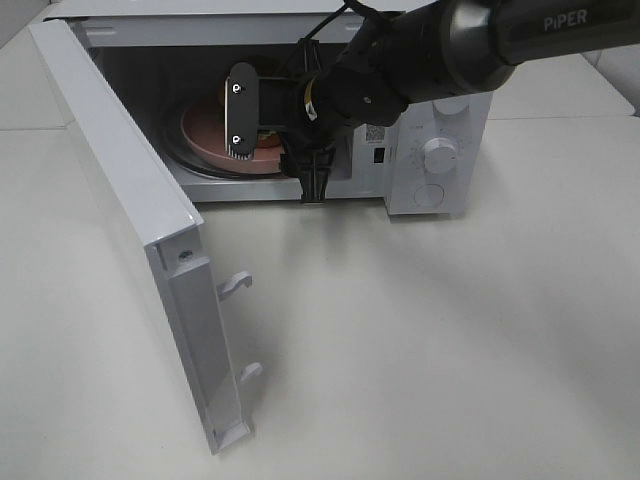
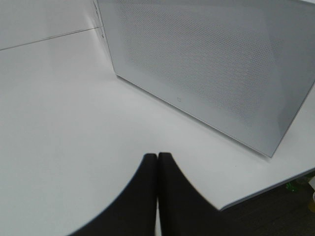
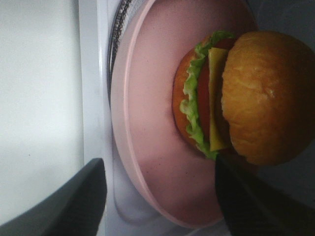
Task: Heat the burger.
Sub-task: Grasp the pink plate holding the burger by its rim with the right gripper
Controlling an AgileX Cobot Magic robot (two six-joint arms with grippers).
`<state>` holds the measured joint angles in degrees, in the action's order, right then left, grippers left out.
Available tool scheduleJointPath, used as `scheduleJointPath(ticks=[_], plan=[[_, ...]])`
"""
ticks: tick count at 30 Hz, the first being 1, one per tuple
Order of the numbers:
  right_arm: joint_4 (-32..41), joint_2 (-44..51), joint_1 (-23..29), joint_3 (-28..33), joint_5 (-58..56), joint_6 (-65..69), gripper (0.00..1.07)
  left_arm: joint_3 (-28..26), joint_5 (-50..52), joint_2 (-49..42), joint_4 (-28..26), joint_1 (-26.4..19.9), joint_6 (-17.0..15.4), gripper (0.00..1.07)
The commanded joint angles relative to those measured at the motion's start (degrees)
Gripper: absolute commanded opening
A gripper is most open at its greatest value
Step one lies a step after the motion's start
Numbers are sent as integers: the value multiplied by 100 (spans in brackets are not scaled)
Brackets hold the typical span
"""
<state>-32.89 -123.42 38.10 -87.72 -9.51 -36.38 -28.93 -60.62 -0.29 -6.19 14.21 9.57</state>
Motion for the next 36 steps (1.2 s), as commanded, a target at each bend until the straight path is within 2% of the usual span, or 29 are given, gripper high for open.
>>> scheduleJointPath(ticks=[1, 10, 36], plan=[[-46, -6, -86, -46, 149, 63, 64, 11, 86, -120, -11, -17, -34, 0], [-34, -57, -132, -46, 613, 355, 62, 11, 86, -120, -11, -17, -34, 0], [-17, -413, -132, -46, 900, 435, 62, 11, 86, -115, -11, -17, -34, 0]])
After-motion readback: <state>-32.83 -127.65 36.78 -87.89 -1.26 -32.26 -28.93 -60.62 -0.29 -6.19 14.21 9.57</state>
